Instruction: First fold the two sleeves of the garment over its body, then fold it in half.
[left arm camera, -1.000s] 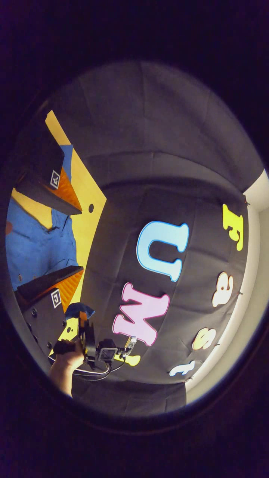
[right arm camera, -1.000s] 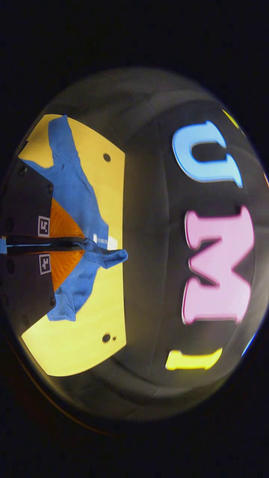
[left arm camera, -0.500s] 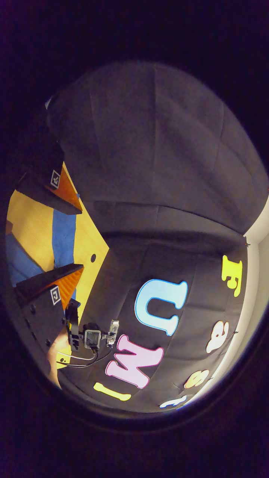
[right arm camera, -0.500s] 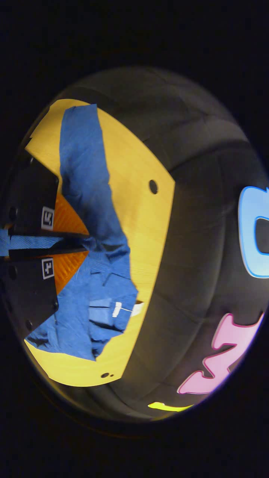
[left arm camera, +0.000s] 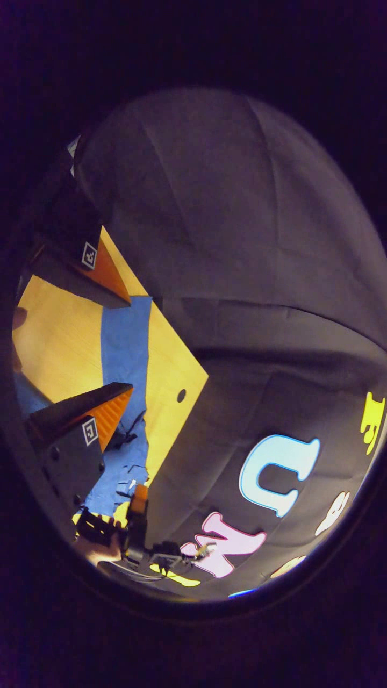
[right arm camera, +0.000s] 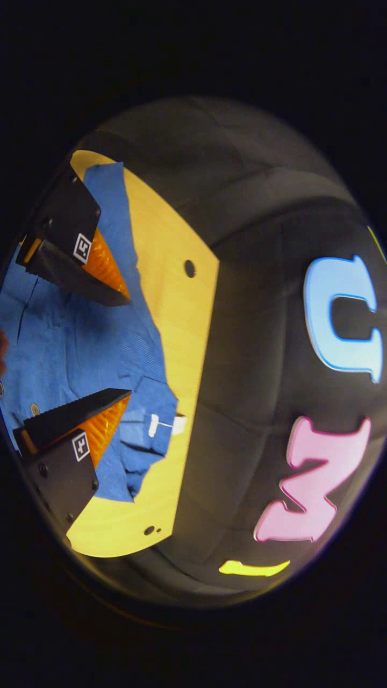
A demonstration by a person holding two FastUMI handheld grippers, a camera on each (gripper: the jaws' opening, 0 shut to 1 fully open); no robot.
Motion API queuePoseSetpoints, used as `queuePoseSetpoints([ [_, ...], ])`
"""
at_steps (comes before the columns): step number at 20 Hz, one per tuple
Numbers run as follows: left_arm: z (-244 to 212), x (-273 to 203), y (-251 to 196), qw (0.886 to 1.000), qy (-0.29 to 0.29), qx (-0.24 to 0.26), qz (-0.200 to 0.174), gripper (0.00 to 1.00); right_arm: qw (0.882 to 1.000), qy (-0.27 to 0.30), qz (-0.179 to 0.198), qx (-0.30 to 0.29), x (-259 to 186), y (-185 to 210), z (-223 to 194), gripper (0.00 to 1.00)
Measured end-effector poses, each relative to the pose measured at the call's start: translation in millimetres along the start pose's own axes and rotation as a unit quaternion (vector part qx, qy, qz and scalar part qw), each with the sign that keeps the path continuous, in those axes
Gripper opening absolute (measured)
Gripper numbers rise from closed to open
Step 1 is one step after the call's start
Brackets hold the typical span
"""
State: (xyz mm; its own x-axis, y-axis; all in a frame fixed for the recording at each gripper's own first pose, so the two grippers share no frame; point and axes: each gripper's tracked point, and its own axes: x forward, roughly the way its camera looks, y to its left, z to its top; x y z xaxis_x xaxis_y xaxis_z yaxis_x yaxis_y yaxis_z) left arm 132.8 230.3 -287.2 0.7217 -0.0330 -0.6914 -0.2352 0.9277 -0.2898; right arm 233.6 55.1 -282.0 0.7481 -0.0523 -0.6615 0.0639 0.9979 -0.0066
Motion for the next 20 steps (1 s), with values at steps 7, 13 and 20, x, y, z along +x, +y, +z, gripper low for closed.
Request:
queuePoseSetpoints([
  [7, -21.1, 74.9, 40.9, 0.995, 0.093, 0.005, 0.031, 0.80, 0.988, -0.148, -0.017, -0.049, -86.5, -47.2, 28.0, 0.96],
  [13, -30.2, 124.3, 52.7, 0.986, 0.156, 0.014, 0.063, 0.80, 0.987, -0.152, -0.022, -0.047, -92.3, -61.1, 14.8, 0.97],
  [20, -29.9, 127.2, 59.3, 0.973, 0.193, 0.054, 0.118, 0.78, 0.988, -0.149, -0.032, -0.025, -86.1, -81.6, 7.2, 0.97],
])
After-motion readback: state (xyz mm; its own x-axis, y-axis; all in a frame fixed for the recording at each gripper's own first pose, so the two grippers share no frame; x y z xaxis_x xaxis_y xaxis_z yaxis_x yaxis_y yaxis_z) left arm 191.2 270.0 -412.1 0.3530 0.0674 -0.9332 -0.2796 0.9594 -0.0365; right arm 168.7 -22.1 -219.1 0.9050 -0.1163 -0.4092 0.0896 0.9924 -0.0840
